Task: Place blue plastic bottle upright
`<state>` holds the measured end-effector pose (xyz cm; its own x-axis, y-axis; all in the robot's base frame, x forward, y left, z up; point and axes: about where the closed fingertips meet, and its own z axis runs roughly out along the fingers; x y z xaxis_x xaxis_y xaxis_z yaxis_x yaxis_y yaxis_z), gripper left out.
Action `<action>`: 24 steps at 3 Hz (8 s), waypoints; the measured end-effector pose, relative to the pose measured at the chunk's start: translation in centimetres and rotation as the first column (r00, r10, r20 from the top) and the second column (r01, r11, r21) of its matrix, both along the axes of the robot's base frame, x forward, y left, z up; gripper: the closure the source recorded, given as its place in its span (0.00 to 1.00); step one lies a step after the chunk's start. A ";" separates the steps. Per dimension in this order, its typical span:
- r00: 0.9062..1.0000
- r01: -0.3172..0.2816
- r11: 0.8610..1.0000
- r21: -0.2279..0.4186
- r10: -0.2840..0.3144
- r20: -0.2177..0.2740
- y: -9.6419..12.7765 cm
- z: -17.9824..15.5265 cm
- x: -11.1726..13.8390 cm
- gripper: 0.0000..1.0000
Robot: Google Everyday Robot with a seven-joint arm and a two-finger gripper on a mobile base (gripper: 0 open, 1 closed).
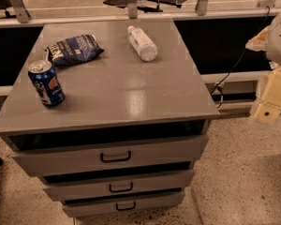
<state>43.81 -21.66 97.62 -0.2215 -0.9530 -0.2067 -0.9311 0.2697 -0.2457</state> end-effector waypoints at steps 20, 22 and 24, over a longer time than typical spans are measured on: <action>0.866 0.452 0.768 0.455 -0.500 -0.017 19.8 -6.3 41.3 1.00; 0.944 0.143 0.615 0.776 -0.320 0.080 17.0 1.5 40.5 1.00; 0.974 -0.121 0.298 0.947 -0.150 0.172 15.9 5.3 38.0 1.00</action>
Offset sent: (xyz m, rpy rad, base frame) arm 0.1156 0.0429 0.0010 0.1645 -0.0088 0.0108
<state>81.86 -5.77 102.89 -0.0602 -0.0554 -0.9967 -0.8918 0.4516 0.0287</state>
